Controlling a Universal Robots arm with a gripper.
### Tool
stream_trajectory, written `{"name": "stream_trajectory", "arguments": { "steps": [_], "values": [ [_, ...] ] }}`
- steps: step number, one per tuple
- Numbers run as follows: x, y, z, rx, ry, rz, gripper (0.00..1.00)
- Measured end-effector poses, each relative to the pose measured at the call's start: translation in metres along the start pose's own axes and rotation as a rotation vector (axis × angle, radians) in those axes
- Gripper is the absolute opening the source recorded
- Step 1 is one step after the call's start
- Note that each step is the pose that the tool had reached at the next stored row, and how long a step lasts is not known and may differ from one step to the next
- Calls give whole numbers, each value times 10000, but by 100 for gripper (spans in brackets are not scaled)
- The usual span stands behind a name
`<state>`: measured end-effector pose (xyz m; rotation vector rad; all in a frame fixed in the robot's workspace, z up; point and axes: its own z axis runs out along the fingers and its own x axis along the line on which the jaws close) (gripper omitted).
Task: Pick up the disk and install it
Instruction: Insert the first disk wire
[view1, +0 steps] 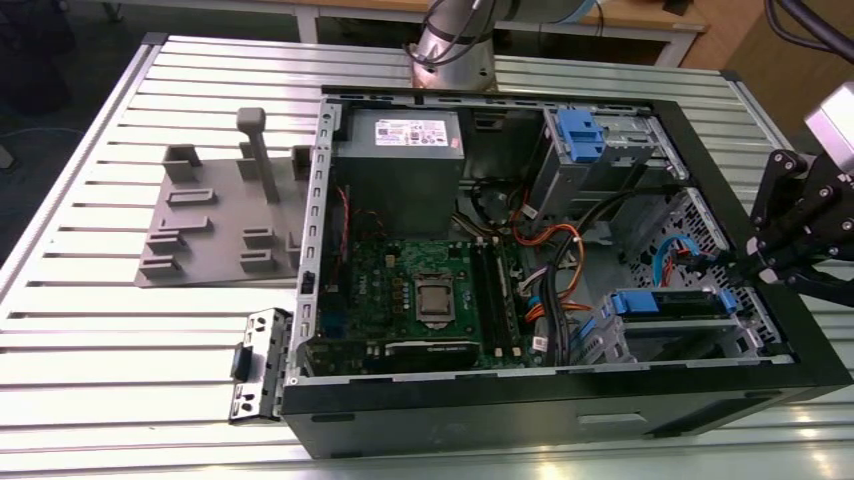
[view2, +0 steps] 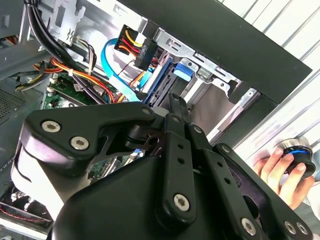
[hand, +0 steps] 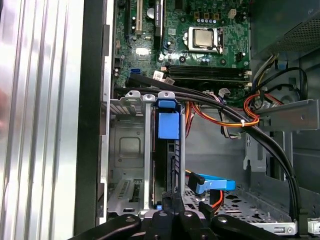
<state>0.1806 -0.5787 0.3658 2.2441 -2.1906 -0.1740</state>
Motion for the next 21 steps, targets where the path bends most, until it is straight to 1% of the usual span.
{"name": "stream_trajectory", "arguments": {
  "steps": [3,5,6,7,8,9,11,12,13,18,20,21],
  "values": [
    [0,0,0,0,-1,0,11],
    [0,-1,0,0,0,0,23],
    [0,-1,0,0,-1,0,23],
    [0,-1,0,0,0,0,29],
    [0,-1,0,0,-1,0,29],
    [0,-1,0,0,-1,0,36],
    [-5,-2,3,-1,-2,0,36],
    [-24,-8,7,0,0,-2,36],
    [-55,-14,13,0,15,0,36],
    [-250,-53,56,-1,44,3,36],
    [-303,-75,74,-2,58,4,36],
    [-324,-88,86,-2,76,6,36]
  ]
}}
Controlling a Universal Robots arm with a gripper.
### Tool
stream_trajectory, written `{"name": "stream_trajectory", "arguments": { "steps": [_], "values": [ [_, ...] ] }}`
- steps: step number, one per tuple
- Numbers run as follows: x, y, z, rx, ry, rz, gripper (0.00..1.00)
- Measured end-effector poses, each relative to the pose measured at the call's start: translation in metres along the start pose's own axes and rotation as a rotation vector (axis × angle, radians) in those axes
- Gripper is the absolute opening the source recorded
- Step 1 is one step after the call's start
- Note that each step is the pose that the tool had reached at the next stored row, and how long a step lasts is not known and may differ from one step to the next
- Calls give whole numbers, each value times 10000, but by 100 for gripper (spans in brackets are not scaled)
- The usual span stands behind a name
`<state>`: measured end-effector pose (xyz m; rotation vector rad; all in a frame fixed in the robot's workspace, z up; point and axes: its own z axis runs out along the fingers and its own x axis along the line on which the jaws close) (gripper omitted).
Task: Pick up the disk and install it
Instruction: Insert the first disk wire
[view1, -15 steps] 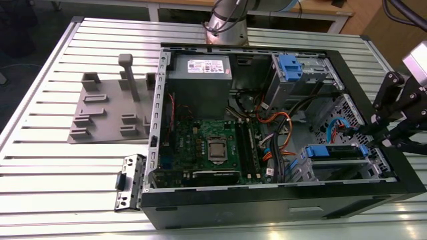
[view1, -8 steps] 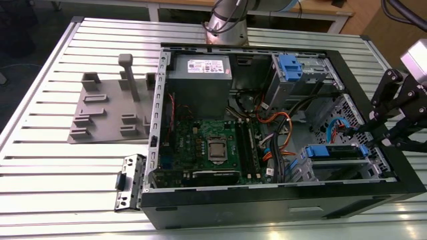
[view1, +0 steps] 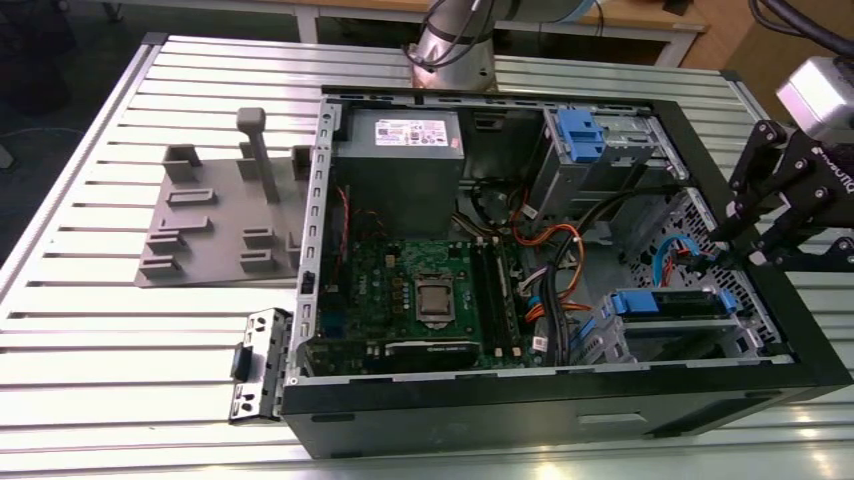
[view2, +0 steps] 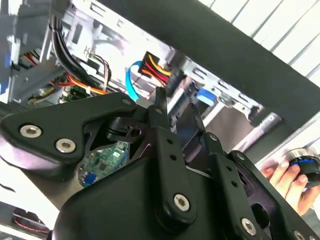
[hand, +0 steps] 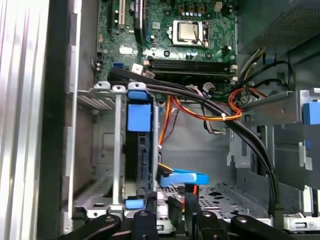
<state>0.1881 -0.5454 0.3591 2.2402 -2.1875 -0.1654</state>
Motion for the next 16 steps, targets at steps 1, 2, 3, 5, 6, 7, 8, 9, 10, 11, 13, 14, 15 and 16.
{"name": "stream_trajectory", "arguments": {
  "steps": [1,2,3,5,6,7,8,9,10,11,13,14,15,16],
  "values": [
    [-17,-13,14,0,26,2,36],
    [-34,-25,27,-1,60,5,36],
    [-47,-36,42,-2,95,8,36],
    [-68,-56,66,-3,166,14,36],
    [-72,-64,74,-5,198,16,36],
    [-73,-71,80,-5,229,17,36],
    [-73,-78,84,-6,265,18,36],
    [-71,-103,111,-10,424,25,36],
    [-71,-104,115,-10,425,24,36],
    [-71,-105,115,-9,427,24,36],
    [-71,-105,115,-10,428,23,36],
    [-71,-105,116,-9,427,23,36],
    [-71,-105,117,-10,426,23,36],
    [-71,-105,117,-10,426,23,36]
  ]
}}
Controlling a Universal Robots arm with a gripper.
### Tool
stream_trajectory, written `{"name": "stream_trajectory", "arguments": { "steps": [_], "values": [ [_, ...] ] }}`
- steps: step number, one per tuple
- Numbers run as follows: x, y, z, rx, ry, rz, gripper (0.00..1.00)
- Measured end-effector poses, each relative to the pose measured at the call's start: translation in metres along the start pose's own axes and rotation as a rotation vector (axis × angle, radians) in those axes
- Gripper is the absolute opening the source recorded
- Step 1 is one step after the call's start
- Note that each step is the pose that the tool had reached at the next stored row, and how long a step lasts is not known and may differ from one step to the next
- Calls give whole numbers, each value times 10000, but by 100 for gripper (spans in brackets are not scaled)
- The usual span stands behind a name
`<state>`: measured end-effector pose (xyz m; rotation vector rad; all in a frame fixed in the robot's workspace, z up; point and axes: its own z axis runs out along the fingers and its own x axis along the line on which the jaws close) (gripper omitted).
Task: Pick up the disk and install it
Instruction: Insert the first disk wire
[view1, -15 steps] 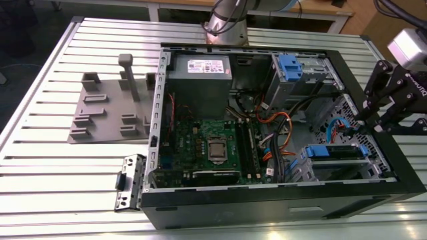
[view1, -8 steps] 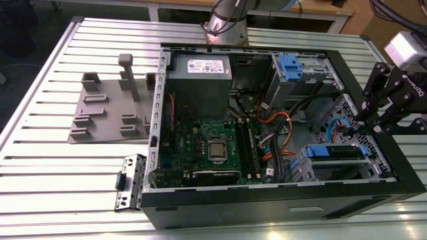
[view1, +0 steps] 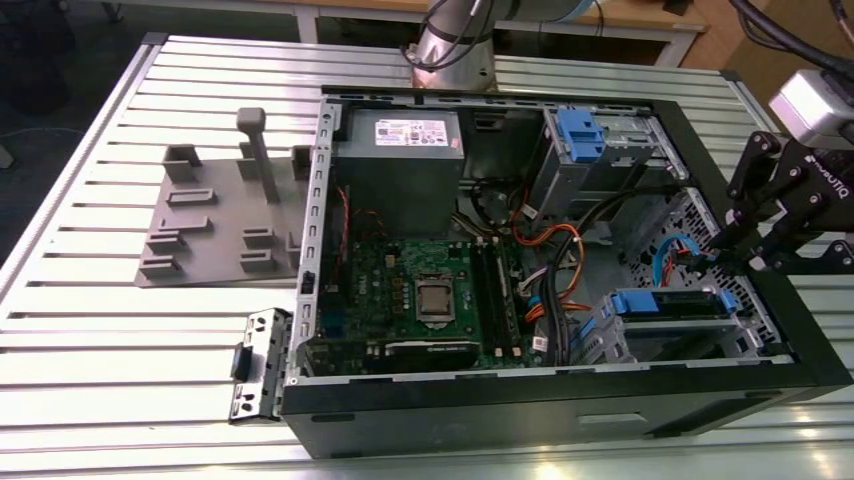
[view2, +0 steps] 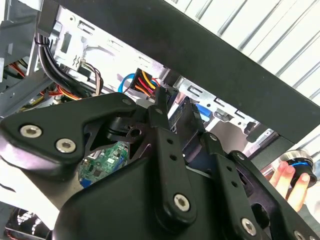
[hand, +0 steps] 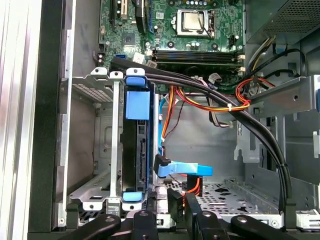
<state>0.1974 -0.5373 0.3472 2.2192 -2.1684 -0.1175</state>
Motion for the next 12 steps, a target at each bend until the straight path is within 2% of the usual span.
{"name": "stream_trajectory", "arguments": {
  "steps": [2,3,4,5,6,8,12],
  "values": [
    [0,0,1,0,0,0,34],
    [0,0,1,0,-1,0,28],
    [0,0,1,0,0,-1,28],
    [0,0,1,-1,0,0,22],
    [0,0,2,0,0,0,22],
    [0,0,2,0,-1,0,10],
    [0,0,3,0,0,0,10]
  ]
}}
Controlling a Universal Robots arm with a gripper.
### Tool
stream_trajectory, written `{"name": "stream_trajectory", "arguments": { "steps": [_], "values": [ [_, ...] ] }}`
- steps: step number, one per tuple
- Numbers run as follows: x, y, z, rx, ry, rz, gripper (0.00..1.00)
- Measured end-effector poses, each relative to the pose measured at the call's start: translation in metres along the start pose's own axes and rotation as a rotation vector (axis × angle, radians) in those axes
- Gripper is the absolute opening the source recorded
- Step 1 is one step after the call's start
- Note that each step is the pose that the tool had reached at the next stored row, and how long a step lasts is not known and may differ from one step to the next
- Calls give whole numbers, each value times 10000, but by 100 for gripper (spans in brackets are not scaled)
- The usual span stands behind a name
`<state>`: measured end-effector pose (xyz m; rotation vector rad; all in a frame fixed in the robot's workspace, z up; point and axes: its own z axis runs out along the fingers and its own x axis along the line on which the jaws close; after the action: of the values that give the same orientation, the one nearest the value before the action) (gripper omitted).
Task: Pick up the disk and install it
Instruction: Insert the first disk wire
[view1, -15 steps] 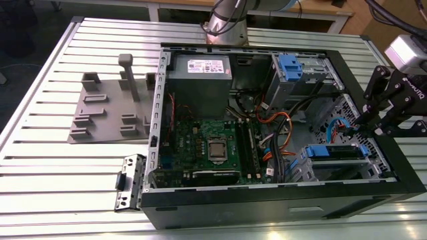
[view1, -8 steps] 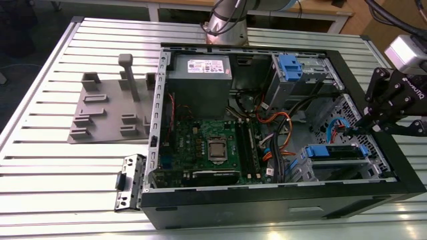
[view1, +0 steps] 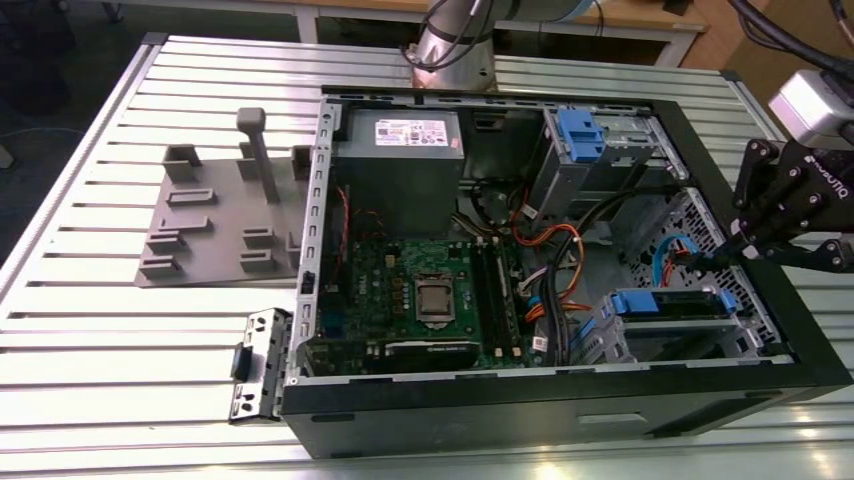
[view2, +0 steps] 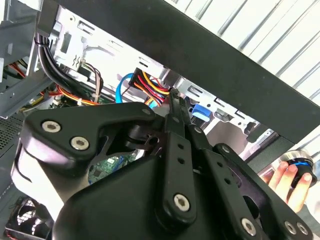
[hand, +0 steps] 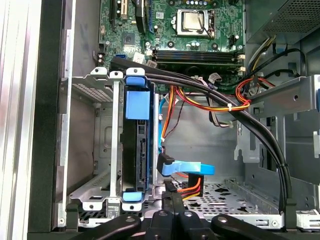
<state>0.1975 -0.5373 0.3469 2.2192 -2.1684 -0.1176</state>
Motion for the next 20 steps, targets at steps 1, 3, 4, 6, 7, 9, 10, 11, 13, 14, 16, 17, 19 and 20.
{"name": "stream_trajectory", "arguments": {
  "steps": [1,3,4,6,7,9,10,11,13,14,16,17,19,20],
  "values": [
    [0,0,0,0,0,0,10],
    [0,0,1,0,0,0,10],
    [0,0,1,0,0,0,10],
    [0,0,1,0,0,0,17],
    [0,0,2,0,0,0,17],
    [0,0,2,0,0,0,24],
    [0,0,3,0,0,0,24],
    [0,0,3,0,0,0,24],
    [0,0,1,0,0,0,24],
    [0,1,-10,0,-1,0,24],
    [-1,3,-35,1,-1,-1,24],
    [-1,3,-36,2,-4,-2,24],
    [-1,6,-37,4,-3,-1,24],
    [0,6,-35,5,-1,-1,24]
  ]
}}
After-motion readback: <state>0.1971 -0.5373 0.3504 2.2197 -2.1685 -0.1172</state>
